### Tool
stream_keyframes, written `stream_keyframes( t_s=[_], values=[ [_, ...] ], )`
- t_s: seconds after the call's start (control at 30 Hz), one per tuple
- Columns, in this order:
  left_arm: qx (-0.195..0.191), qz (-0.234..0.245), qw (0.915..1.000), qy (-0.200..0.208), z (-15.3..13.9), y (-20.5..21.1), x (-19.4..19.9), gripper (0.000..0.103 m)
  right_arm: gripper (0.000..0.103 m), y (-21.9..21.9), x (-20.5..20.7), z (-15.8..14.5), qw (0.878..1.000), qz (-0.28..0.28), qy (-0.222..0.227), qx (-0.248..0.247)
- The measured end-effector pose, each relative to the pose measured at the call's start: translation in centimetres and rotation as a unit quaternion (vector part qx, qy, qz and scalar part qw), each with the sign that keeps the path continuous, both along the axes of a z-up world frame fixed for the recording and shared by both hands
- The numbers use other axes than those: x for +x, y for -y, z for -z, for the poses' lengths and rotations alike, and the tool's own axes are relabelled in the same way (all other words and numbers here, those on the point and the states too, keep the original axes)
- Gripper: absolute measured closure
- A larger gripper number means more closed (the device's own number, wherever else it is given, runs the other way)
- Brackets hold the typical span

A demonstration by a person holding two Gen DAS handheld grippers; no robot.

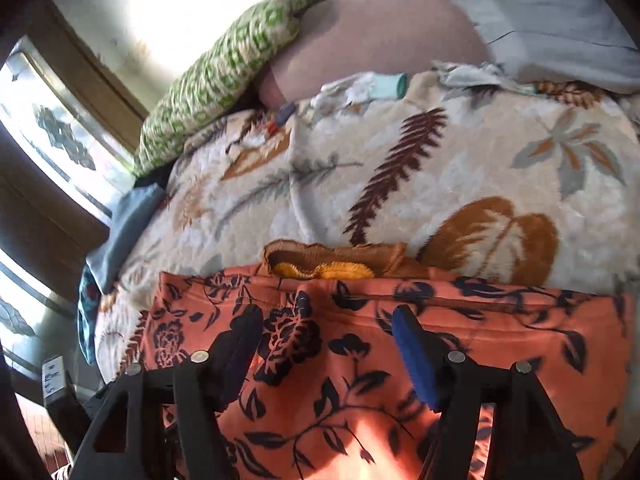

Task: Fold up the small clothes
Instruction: 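Release the top with both grippers and flatten the folded bundle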

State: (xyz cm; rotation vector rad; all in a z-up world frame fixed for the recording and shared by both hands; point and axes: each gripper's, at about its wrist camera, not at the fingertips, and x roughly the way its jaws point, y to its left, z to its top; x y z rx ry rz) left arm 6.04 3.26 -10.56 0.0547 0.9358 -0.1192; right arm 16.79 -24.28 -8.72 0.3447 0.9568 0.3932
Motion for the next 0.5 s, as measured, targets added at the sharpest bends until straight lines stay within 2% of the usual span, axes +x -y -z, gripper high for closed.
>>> stream_keyframes(
  t_s=[0.07,0.1,0.17,0.2,0.23,0.27,0.3,0.33,0.4,0.5],
  values=[
    [0.007,-0.012,0.9996,0.027,-1.4,-0.6,0.1,0.025,0.032,4.4,-2.0,-0.8,0.999,0.042,0.0,0.024],
    [0.012,-0.019,0.9995,0.021,-1.3,-0.9,0.7,0.025,0.032,6.6,-2.9,-0.7,0.997,0.069,-0.005,0.03],
    [0.037,-0.043,0.998,-0.026,0.6,-1.5,3.0,0.025,0.032,10.0,-4.0,1.1,0.994,0.095,-0.043,0.024],
    [0.071,-0.052,0.9946,-0.056,2.4,-1.8,4.1,0.023,0.033,11.3,-4.2,2.6,0.991,0.114,-0.075,-0.013],
    [0.073,-0.051,0.9937,-0.069,3.6,-2.3,4.7,0.021,0.051,12.2,-4.5,4.5,0.984,0.126,-0.11,-0.066],
    [0.06,-0.059,0.9946,-0.06,3.5,-2.9,4.6,0.016,0.062,12.9,-5.2,5.7,0.981,0.125,-0.119,-0.091],
    [0.053,-0.069,0.9944,-0.06,3.0,-3.3,4.5,0.017,0.062,13.5,-5.9,5.5,0.983,0.13,-0.104,-0.083],
    [0.055,-0.078,0.9938,-0.056,2.5,-3.4,4.5,0.018,0.062,13.9,-6.3,5.0,0.98,0.143,-0.108,-0.086],
    [0.059,-0.084,0.9945,-0.021,0.8,-3.3,4.0,0.019,0.057,13.8,-6.5,4.0,0.974,0.158,-0.108,-0.124],
    [0.055,-0.071,0.9956,0.029,-1.5,-2.8,3.3,0.019,0.054,13.3,-7.1,2.3,0.982,0.142,-0.082,-0.096]
  ],
)
